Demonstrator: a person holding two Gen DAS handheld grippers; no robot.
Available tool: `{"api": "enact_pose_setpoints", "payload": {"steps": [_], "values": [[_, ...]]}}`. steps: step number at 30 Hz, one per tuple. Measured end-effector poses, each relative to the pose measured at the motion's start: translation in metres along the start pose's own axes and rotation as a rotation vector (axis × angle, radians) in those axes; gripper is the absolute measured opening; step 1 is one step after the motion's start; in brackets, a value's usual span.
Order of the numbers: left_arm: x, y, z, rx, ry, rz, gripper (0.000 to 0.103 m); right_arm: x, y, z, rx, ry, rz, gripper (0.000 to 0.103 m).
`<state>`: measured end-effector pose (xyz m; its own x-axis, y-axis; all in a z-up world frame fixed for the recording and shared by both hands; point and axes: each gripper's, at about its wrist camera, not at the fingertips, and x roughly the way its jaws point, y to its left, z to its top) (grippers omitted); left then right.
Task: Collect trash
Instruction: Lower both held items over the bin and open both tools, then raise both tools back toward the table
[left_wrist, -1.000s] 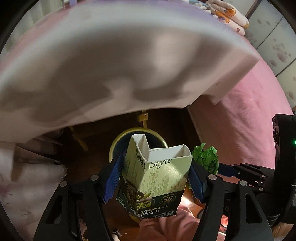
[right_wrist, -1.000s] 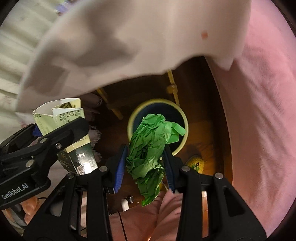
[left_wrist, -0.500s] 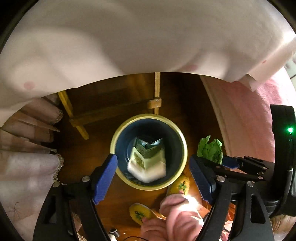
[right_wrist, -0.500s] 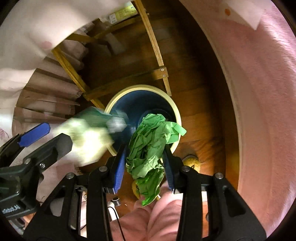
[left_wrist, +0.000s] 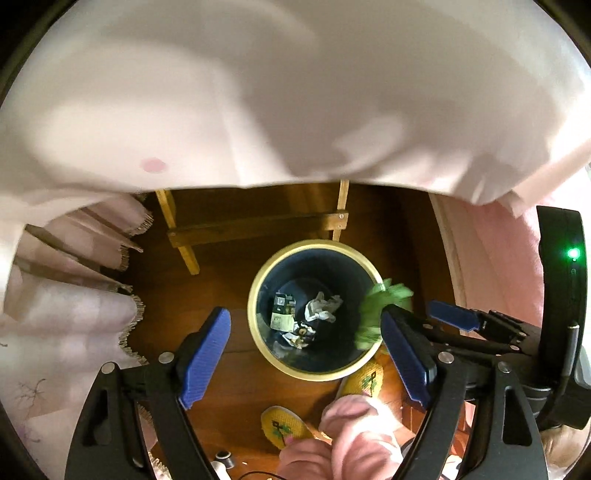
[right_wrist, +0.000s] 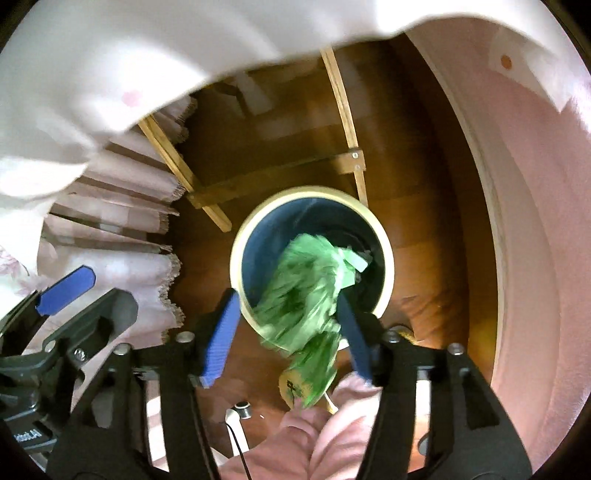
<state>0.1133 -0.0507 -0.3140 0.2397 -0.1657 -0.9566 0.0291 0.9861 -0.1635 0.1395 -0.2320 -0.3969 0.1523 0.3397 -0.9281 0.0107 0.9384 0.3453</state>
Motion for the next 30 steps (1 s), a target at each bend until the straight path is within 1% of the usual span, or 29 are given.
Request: {"api": "enact_pose_setpoints", "payload": {"steps": [1,2,7,10,12,15,17,19,22,25,28,30], "values": [[-0.008,0.002,0.002,-0.004,-0.006,-0.001,0.085,-0.005,0.004,0.002,-0.007,-0.010,0.002,0.065],[-0.016,0.004,0.003,-0.009,-0.012,0.000,0.085,-0.007,0.007,0.004,-0.011,-0.014,0.002,0.066],[-0.060,0.012,0.012,-0.031,-0.023,0.006,0.085,-0.040,0.027,0.014,-0.044,-0.069,0.002,0.067],[-0.099,0.015,0.022,-0.039,-0.054,0.012,0.085,-0.071,0.044,0.016,-0.077,-0.126,-0.029,0.067],[-0.125,0.017,0.027,-0.038,-0.076,0.020,0.085,-0.087,0.053,0.016,-0.090,-0.140,-0.032,0.067],[-0.165,0.019,0.035,-0.032,-0.107,0.033,0.085,-0.120,0.068,0.016,-0.099,-0.154,-0.026,0.067],[-0.196,0.018,0.040,-0.015,-0.143,0.039,0.085,-0.144,0.079,0.014,-0.107,-0.164,-0.018,0.067],[-0.229,0.016,0.044,0.007,-0.180,0.033,0.085,-0.171,0.091,0.013,-0.115,-0.174,-0.007,0.067],[-0.270,0.012,0.051,0.035,-0.213,0.025,0.085,-0.208,0.105,0.009,-0.124,-0.191,0.006,0.067],[-0.307,0.012,0.057,0.049,-0.246,0.013,0.085,-0.239,0.114,0.005,-0.128,-0.208,0.009,0.067],[-0.339,0.015,0.059,0.040,-0.306,0.029,0.084,-0.276,0.123,0.003,-0.139,-0.241,0.006,0.067],[-0.359,0.017,0.064,0.037,-0.333,0.010,0.082,-0.297,0.129,0.001,-0.146,-0.261,0.006,0.067]]}}
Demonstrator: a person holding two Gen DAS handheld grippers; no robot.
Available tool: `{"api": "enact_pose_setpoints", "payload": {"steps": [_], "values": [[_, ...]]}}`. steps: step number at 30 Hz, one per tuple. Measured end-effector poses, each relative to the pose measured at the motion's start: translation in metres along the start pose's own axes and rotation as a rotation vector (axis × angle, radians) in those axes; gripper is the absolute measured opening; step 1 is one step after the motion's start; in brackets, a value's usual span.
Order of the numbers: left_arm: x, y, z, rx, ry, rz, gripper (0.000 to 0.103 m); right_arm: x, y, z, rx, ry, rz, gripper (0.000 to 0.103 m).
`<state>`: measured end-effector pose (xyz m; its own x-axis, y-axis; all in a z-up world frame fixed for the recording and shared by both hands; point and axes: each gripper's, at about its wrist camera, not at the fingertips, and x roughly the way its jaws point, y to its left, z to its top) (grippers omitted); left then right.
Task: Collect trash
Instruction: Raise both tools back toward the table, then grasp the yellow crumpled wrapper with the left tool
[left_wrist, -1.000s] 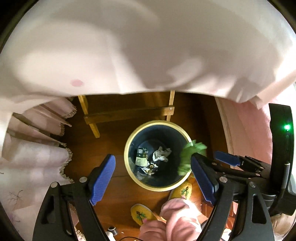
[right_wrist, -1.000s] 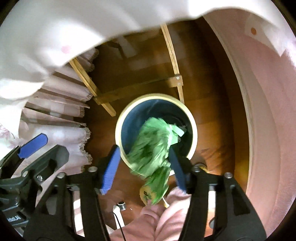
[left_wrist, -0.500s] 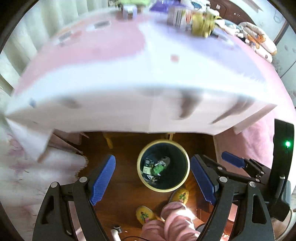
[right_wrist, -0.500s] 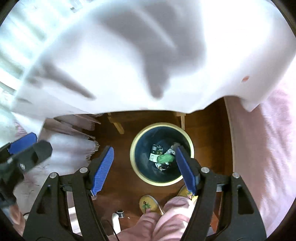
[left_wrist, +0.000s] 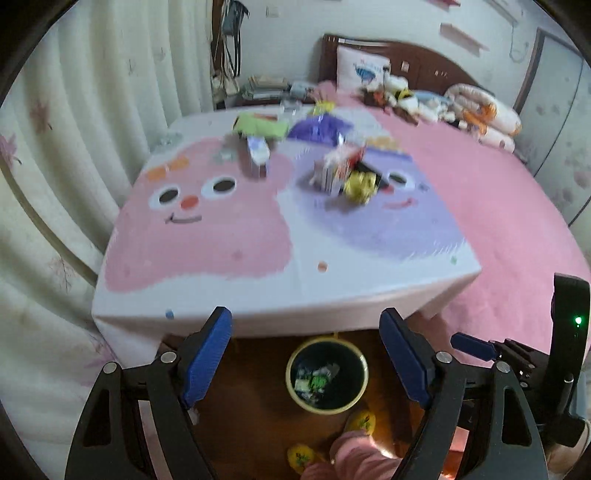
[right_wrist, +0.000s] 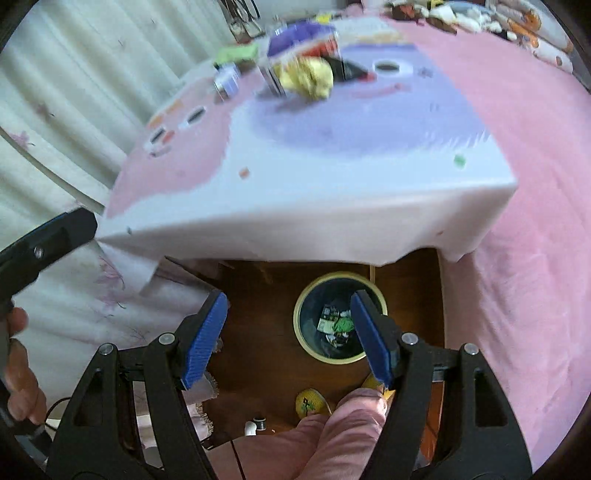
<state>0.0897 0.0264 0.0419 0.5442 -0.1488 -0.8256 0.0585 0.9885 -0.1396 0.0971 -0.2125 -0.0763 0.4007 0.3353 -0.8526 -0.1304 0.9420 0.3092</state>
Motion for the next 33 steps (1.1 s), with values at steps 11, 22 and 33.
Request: {"api": "enact_pose_setpoints", "payload": {"steps": [11,22,33], "values": [[-0.031,0.002,0.048,-0.062,-0.037,-0.102,0.080,-0.083,0.010,0.042,-0.045,-0.181,-0.088,0.060],[0.026,-0.026,0.091,-0.036,0.006,-0.062,0.080,-0.068,-0.014,0.103,-0.107,-0.169,-0.064,0.046],[0.167,-0.069,0.165,-0.111,0.144,-0.001,0.080,0.018,-0.079,0.211,-0.190,-0.040,0.036,0.046]]}}
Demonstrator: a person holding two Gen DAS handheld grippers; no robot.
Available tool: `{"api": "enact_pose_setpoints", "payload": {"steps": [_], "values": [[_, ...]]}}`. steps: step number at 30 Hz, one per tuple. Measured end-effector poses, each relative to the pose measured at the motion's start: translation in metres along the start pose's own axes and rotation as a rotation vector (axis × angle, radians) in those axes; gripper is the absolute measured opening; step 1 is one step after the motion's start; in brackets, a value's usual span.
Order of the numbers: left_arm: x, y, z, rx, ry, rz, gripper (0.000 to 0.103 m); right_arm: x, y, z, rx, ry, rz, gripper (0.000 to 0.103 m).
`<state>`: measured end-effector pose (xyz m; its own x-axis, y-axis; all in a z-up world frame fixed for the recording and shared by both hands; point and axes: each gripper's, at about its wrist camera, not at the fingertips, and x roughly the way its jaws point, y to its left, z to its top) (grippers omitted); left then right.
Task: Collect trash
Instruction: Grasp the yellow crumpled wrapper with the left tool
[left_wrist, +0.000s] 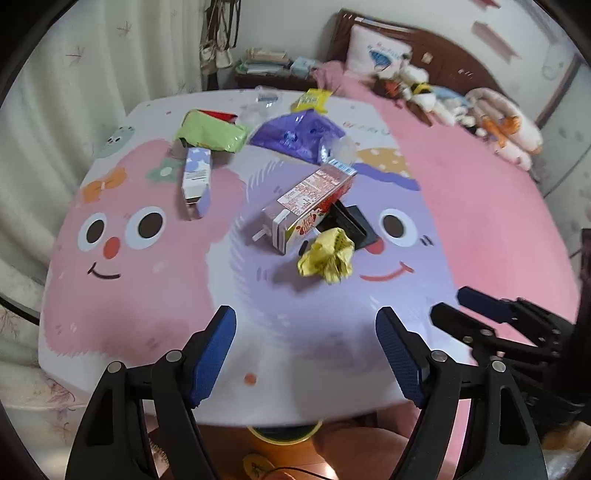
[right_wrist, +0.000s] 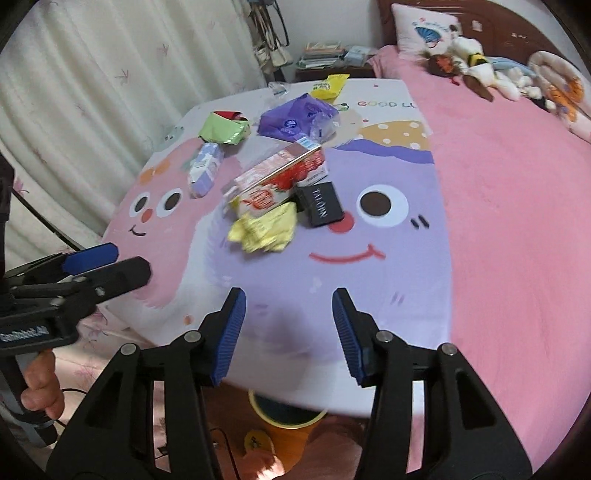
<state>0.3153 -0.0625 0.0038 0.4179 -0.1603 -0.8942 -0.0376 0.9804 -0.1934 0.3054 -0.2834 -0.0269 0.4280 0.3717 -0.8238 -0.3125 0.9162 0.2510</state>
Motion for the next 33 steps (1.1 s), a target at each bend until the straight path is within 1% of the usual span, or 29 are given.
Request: {"api": "enact_pose_setpoints", "payload": {"steps": [3,7,9,11,17,18,20,21,23,24,26,29,33], "values": [[0.038,-0.013,0.020,-0.032,0.035,0.023,0.079,0.023,-0.026,0.020,-0.017,0.034,0.036,0.046],[0.077,-0.026,0.038,-0.061,0.067,0.045,0.079,0.048,-0.050,0.037,-0.044,0.071,0.076,0.046],[0.100,-0.030,0.047,-0.080,0.098,0.058,0.075,0.058,-0.058,0.042,-0.050,0.088,0.095,0.046],[0.120,-0.033,0.052,-0.089,0.134,0.065,0.069,0.070,-0.065,0.048,-0.052,0.111,0.122,0.046],[0.160,-0.033,0.058,-0.137,0.208,0.072,0.058,0.098,-0.073,0.058,-0.075,0.153,0.190,0.046],[0.164,-0.031,0.058,-0.143,0.213,0.068,0.053,0.101,-0.073,0.059,-0.079,0.156,0.197,0.046],[0.172,-0.032,0.059,-0.152,0.229,0.053,0.036,0.108,-0.072,0.061,-0.093,0.155,0.207,0.050],[0.176,-0.033,0.060,-0.159,0.234,0.048,0.033,0.112,-0.071,0.062,-0.100,0.156,0.211,0.052],[0.179,-0.033,0.059,-0.173,0.233,0.044,0.021,0.119,-0.070,0.064,-0.105,0.157,0.218,0.058],[0.180,-0.032,0.060,-0.184,0.231,0.035,0.017,0.122,-0.069,0.065,-0.107,0.157,0.221,0.058],[0.181,-0.030,0.060,-0.207,0.222,0.022,0.007,0.129,-0.067,0.067,-0.107,0.161,0.226,0.059],[0.178,-0.029,0.061,-0.219,0.202,0.028,0.006,0.139,-0.063,0.072,-0.118,0.163,0.217,0.059],[0.178,-0.027,0.062,-0.225,0.209,0.035,0.007,0.149,-0.057,0.078,-0.137,0.158,0.206,0.059]]}}
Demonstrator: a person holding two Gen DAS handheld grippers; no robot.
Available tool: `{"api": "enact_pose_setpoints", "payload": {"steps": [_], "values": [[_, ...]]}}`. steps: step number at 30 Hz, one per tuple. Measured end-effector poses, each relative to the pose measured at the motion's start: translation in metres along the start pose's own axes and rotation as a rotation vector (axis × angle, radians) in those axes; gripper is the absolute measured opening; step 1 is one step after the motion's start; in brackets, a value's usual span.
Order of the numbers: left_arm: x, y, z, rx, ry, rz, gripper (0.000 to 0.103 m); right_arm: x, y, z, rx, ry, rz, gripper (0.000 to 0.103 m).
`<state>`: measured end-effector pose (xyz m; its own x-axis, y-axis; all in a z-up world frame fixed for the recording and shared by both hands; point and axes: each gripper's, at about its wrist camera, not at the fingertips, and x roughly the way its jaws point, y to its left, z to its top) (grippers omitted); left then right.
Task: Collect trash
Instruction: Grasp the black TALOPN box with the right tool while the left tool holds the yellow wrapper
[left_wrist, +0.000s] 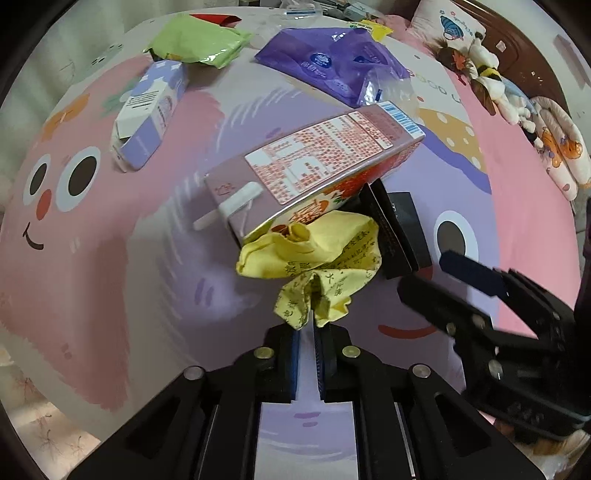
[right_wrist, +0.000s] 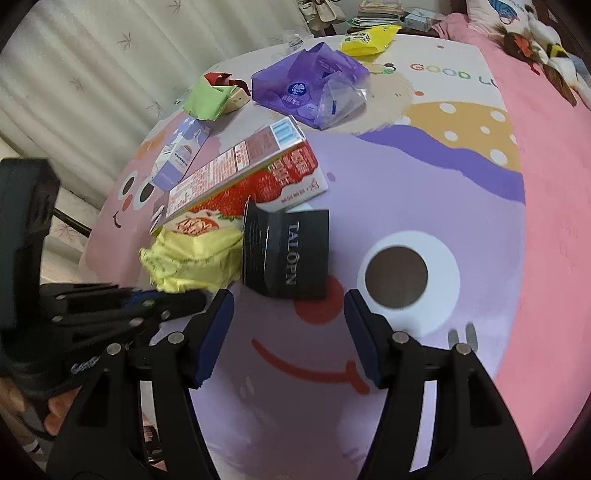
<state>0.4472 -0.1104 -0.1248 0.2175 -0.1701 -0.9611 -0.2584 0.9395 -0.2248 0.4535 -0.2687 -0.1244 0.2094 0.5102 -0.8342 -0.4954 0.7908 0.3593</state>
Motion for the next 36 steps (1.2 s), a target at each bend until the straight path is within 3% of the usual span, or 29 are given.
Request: {"api": "enact_pose_setpoints", "payload": {"steps": [4,6,8,11,18,36], "values": [[-0.002,0.003,-0.002,-0.004,0.010,-0.021,0.026,0.006,0.001,0.006,0.002,-0.005,0.001,0.059],[-0.005,0.005,-0.001,-0.014,0.000,-0.031,0.028,0.008,0.001,0.008,0.002,-0.007,0.000,0.060],[-0.007,0.009,-0.001,-0.035,0.005,-0.085,0.040,0.008,0.000,0.009,0.004,-0.012,0.002,0.060],[-0.013,0.014,-0.001,-0.043,-0.008,-0.127,0.048,0.009,-0.004,0.011,0.010,-0.011,-0.002,0.059],[-0.015,0.019,0.006,-0.058,-0.027,-0.108,0.051,0.009,-0.007,0.008,-0.006,-0.017,-0.012,0.060],[0.000,0.025,0.021,-0.225,-0.033,-0.222,0.051,0.010,0.004,0.001,-0.092,-0.025,-0.029,0.060]]}}
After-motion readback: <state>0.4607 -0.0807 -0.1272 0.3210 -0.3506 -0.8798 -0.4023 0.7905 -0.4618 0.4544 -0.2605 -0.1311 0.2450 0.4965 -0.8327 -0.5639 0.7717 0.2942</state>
